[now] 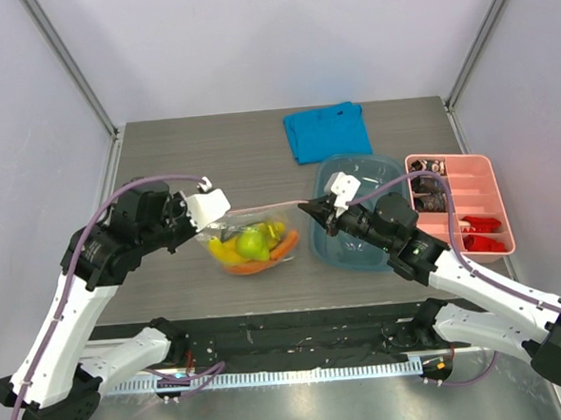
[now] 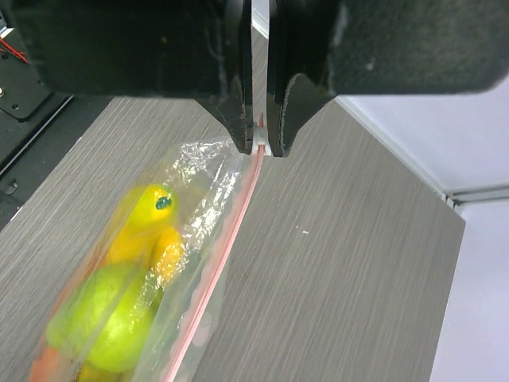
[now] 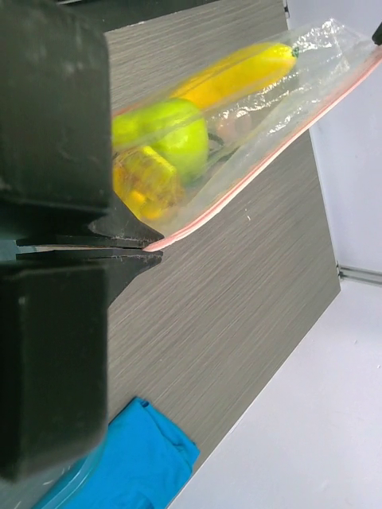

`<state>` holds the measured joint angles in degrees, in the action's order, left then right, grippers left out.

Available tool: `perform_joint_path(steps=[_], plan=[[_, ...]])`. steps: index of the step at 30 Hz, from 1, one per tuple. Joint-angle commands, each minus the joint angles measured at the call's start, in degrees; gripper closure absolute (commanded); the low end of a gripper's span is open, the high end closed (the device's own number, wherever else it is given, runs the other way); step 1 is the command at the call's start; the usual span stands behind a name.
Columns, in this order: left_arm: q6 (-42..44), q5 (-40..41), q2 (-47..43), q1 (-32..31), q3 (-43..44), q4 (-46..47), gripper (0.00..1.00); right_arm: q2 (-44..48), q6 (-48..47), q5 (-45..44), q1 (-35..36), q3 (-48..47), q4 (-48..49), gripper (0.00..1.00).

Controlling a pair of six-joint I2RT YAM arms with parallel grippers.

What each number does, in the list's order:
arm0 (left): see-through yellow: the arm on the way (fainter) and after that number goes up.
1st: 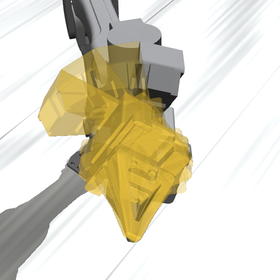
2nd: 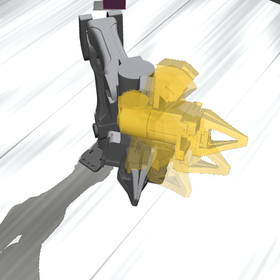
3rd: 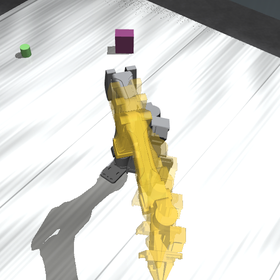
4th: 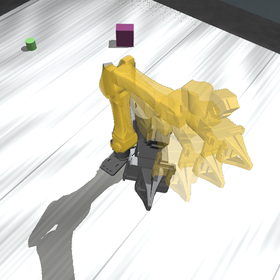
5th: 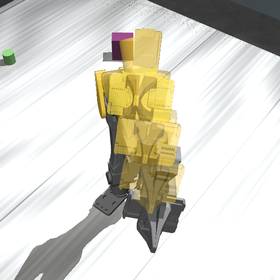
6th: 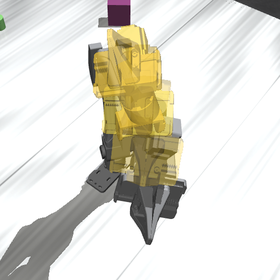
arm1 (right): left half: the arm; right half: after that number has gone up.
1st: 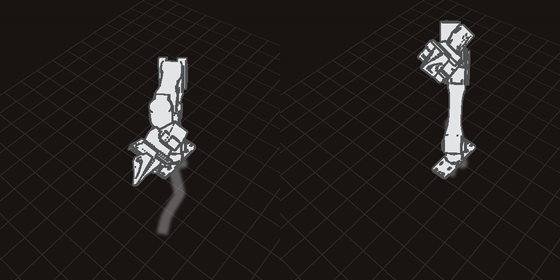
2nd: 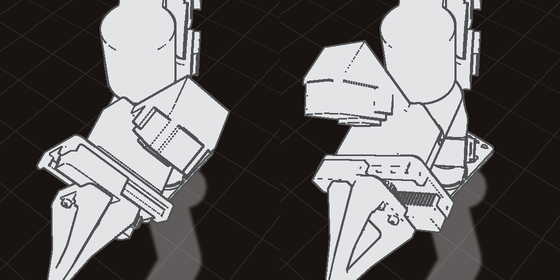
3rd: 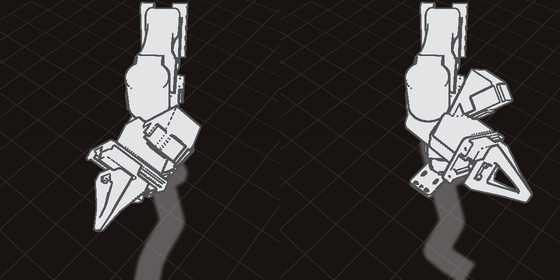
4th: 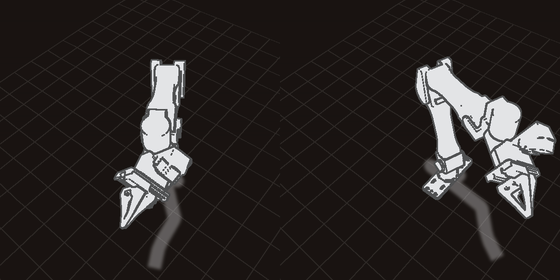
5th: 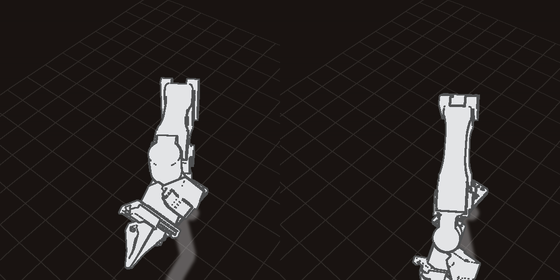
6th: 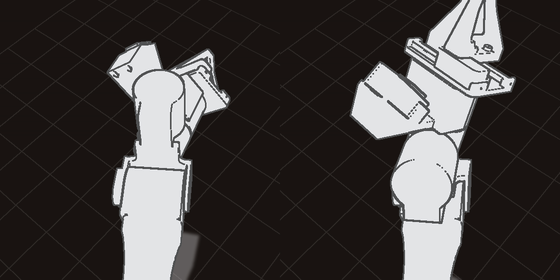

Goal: Place the food in the zip-top bag and seal the zipper
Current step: Zip the zipper food storage bag at the center of the board, then place the zipper food storage bag at the center of the board.

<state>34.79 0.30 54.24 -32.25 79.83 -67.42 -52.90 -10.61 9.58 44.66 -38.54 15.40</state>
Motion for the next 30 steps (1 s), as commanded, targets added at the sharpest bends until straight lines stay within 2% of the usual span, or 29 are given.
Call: perform_joint_path(steps=[1,6,7,8,11,14,21,26,28,30], plan=[[-0.24,10.61,-2.29,0.96,0.15,-7.02,1.0,-0.18,-0.9,-4.67,-0.98,-1.27,2.27,0.99],[-0.86,8.41,-1.51,0.96,1.81,-10.18,0.92,-1.15,-0.9,-3.52,-0.9,-2.15,2.62,0.99],[-1.21,8.06,-1.07,0.96,2.43,-10.45,0.88,-1.24,-0.9,-2.65,-0.98,-2.24,2.62,0.99],[-1.82,7.27,-0.19,0.96,3.48,-10.63,0.71,-1.24,-0.99,-2.03,-0.9,-2.24,2.36,0.99],[-4.98,0.16,2.62,0.96,10.85,-12.56,0.45,-1.41,-0.55,0.43,-0.9,-2.41,1.92,0.99],[-7.01,-7.75,8.32,0.96,18.33,-14.32,0.39,-2.11,-0.11,0.87,-0.9,-3.11,1.74,0.99],[-9.03,-16.54,16.24,0.17,19.66,-10.11,0.33,-3.17,0.24,2.1,-0.9,-4.26,1.74,0.99],[-11.14,-16.39,21.07,-2.64,17.56,-4.66,0.31,-3.35,0.15,2.89,-0.81,-4.61,1.74,0.99],[-12.19,-16.73,21.52,-2.82,15.27,-0.97,0.33,-3.35,-0.11,3.86,-0.89,-4.52,1.74,0.99],[-12.98,-19.09,22.66,-2.91,14.65,-0.52,0.45,-3.26,-0.29,4.3,-0.89,-4.87,1.04,0.99]])
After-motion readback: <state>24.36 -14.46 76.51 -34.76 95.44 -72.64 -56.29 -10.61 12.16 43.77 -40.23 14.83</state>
